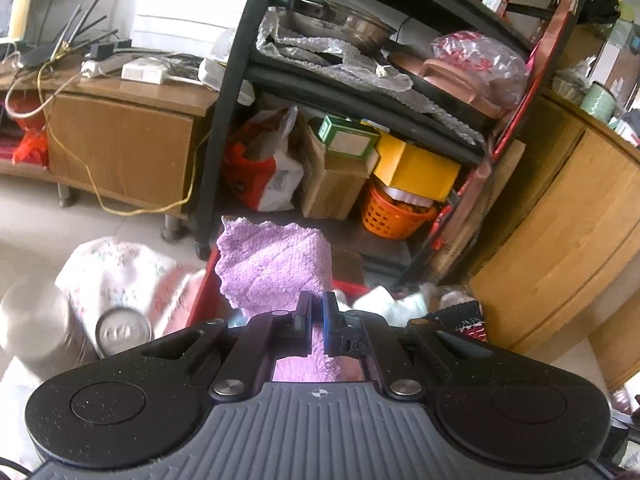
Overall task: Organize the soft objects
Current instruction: 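Carry the lilac towel and striped sock with both tools over the red box, then open the left tool over the box while the right tool drops the sock in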
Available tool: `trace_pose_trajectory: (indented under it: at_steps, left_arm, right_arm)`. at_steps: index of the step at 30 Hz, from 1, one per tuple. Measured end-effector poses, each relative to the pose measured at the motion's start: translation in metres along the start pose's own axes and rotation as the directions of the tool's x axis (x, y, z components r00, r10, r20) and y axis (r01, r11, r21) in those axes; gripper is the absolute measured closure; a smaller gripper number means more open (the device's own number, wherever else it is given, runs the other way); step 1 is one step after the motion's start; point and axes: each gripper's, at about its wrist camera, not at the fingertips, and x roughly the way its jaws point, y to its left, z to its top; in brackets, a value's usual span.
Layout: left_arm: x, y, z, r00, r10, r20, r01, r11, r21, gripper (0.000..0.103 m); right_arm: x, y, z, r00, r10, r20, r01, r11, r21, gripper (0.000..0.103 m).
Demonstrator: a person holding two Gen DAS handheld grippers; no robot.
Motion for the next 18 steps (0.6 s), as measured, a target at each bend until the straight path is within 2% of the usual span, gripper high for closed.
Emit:
trace_pose_trajectory:
  at_steps: [4, 10, 12, 13, 18]
  left_arm:
    - [0.024, 0.000, 0.009, 1.000, 0.011, 0.003, -0.011, 1.000, 0.004, 0.102]
    - [0.063, 0.005, 0.007, 0.999, 0.020, -0.036, -0.020, 1.000, -0.009, 0.093]
    - [0.073, 0.009, 0.005, 0.998, 0.021, -0.062, -0.023, 0.999, -0.023, 0.088]
    - [0.075, 0.010, 0.004, 0.997, 0.020, -0.073, -0.022, 0.999, -0.027, 0.088]
    - [0.068, 0.012, 0.005, 0.998, 0.025, -0.062, -0.027, 0.999, -0.026, 0.085]
  right_arm:
    - [0.027, -0.002, 0.006, 0.999, -0.037, -0.011, 0.037, 0.999, -0.018, 0.103]
    - [0.065, -0.008, 0.003, 0.997, -0.060, -0.042, 0.059, 0.998, -0.030, 0.103]
    - [0.075, -0.014, 0.003, 0.996, -0.060, -0.068, 0.060, 0.998, -0.005, 0.097]
    - [0.077, -0.016, 0.003, 0.996, -0.062, -0.070, 0.062, 0.998, 0.006, 0.091]
    - [0.073, -0.024, 0.007, 0.997, -0.069, -0.036, 0.071, 0.996, 0.045, 0.091]
